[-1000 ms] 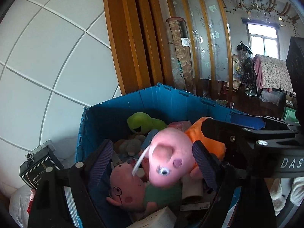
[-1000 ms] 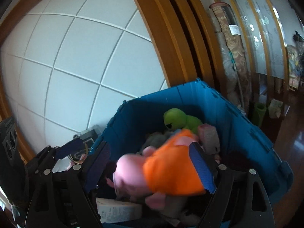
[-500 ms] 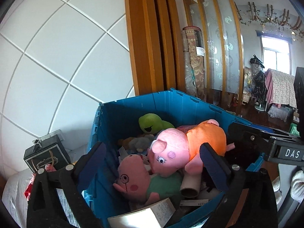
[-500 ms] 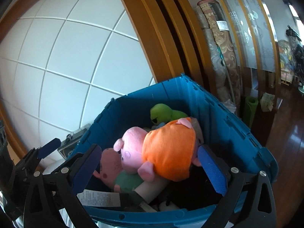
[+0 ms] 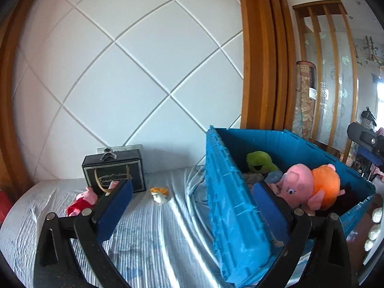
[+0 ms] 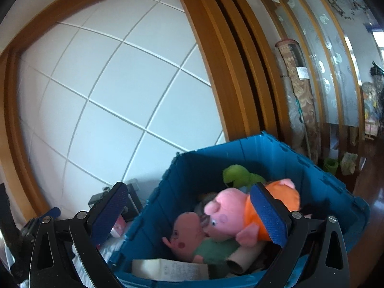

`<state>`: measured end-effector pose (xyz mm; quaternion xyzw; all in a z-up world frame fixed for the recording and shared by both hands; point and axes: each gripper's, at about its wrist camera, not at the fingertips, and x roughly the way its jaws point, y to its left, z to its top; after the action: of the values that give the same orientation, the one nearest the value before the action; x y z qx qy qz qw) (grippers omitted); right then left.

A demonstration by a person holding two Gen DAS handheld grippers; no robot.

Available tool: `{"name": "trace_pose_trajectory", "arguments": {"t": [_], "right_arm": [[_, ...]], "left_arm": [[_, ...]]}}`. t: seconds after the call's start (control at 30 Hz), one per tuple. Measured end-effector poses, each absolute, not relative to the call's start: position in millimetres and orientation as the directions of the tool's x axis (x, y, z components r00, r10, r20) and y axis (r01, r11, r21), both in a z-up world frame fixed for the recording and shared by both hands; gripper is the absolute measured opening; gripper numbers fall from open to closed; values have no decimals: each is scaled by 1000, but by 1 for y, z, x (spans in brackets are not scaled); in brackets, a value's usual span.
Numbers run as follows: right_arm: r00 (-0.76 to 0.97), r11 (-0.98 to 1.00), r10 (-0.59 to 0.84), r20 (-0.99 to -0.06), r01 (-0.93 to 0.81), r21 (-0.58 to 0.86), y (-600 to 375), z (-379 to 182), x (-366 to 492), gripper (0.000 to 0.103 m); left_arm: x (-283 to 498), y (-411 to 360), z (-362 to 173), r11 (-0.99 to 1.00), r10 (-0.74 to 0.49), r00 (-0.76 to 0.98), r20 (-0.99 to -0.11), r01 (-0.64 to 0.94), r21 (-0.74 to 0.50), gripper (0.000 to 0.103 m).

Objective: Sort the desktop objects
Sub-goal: 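Withdraw both grippers from the crate back over the bed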

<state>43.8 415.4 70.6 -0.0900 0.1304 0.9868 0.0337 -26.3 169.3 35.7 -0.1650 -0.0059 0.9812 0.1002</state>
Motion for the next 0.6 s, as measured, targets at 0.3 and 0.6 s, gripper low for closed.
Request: {"name": "trace_pose_trajectory", "arguments": {"t": [0.3,0.6], "right_arm": [[-990,-975,-69,-123,40,219,294,76,14,103],[-977,-980,-96,-191,59,190,196,52,-39,103]], "left_arm": [[-45,43,12,-996,62,-925,-376,-31,-86,102],[-69,-68,-35,-988,-19,-898,-439,84,-131,102]]}}
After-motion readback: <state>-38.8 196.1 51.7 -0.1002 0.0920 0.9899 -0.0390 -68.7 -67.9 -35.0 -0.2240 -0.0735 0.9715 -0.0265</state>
